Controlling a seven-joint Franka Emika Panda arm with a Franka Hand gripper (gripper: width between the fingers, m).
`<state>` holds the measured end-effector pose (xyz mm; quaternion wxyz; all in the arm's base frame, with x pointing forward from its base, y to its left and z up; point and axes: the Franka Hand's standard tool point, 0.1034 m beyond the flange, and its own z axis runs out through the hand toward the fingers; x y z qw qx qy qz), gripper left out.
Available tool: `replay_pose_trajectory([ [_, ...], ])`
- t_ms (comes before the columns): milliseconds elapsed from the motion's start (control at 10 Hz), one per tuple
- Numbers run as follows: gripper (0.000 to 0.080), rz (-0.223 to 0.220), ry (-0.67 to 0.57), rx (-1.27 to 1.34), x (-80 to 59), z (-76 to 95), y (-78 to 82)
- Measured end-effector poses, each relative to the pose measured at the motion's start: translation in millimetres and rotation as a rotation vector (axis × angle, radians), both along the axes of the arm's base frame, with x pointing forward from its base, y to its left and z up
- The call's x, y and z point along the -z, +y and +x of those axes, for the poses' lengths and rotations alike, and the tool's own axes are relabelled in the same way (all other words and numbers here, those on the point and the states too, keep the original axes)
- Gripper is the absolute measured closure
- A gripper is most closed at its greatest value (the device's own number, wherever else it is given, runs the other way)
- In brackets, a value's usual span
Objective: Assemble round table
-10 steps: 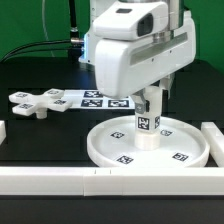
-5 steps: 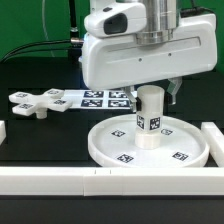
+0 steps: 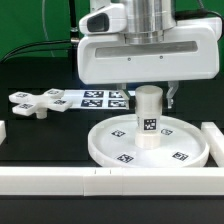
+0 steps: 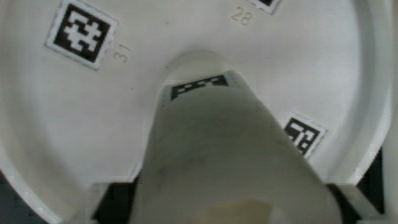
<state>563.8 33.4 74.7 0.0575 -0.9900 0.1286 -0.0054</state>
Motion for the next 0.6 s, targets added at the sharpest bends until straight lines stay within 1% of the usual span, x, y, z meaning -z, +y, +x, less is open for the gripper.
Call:
replay_pose_trajectory([
  [300, 0.039, 0.024, 0.057, 0.434, 1.6, -5.7, 1.4],
  [400, 0.039, 0.046, 0.075, 0.578, 2.2, -6.0, 0.3],
  [500, 0.039, 0.056, 0.089, 0.68, 2.7, -6.0, 0.1],
  [600, 0.039, 0.057, 0.093, 0.711, 2.6, -5.6, 0.6],
])
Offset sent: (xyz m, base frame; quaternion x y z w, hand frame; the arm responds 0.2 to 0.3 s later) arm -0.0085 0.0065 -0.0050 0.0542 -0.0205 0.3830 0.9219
